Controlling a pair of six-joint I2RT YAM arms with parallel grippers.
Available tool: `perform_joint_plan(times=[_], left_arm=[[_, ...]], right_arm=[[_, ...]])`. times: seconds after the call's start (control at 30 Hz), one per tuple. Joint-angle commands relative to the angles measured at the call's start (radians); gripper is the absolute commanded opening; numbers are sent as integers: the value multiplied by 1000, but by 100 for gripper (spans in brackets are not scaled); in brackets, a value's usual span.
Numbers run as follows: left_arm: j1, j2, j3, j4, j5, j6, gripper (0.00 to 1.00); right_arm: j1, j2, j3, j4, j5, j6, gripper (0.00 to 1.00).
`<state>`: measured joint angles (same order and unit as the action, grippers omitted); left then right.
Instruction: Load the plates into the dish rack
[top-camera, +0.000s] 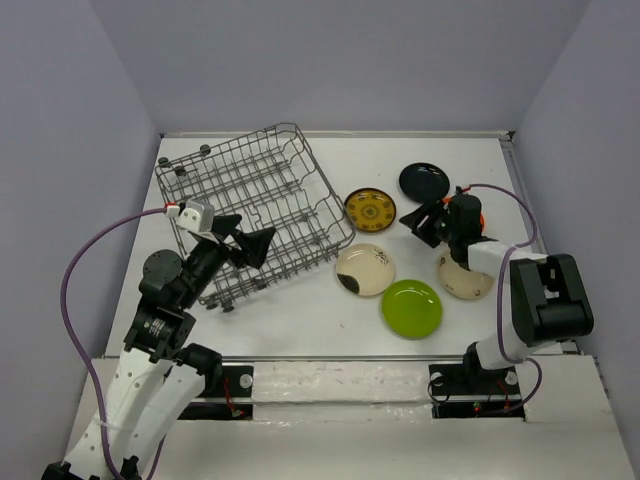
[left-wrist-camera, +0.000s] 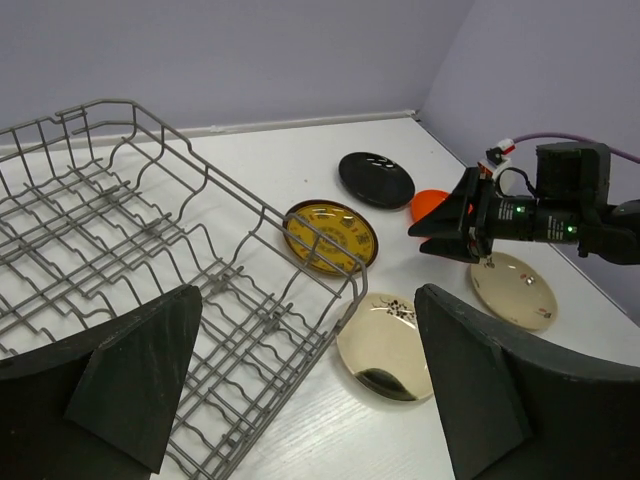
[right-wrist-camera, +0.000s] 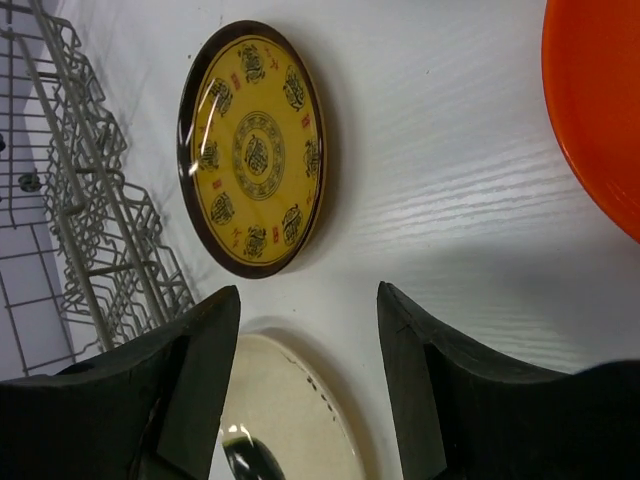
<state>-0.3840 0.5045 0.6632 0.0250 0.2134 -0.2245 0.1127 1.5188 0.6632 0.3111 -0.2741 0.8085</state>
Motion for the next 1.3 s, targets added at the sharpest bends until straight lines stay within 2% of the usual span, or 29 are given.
perform_joint_plan(times=[0.0,0.13,0.3,0.53,0.73,1.1,1.23,1.27], left_arm=[[8,-9,10,41,32,17,99],[8,-11,7,36,27,24,99],[8,-12,6,38,35,27,99],[8,-18,6,35,12,27,99],[8,-11,6,39,20,22,99],[7,-27,3,41,-3,7,99],[8,-40,-2,52,-9,-9,99],[8,-41,-2,52,-9,-9,99]], right_arm=[[7,69,76,72,16,-32,67],[7,141,117,65,18,-51,73],[7,233,145,83,-14,-37,73],[7,319,184,126,-54,-5,71],[16,371,203,161,-60,23,65],[35,471,269,138,-45,35,43],[35,481,282,120,-33,38,30],[35,471,277,120,-10,38,22]])
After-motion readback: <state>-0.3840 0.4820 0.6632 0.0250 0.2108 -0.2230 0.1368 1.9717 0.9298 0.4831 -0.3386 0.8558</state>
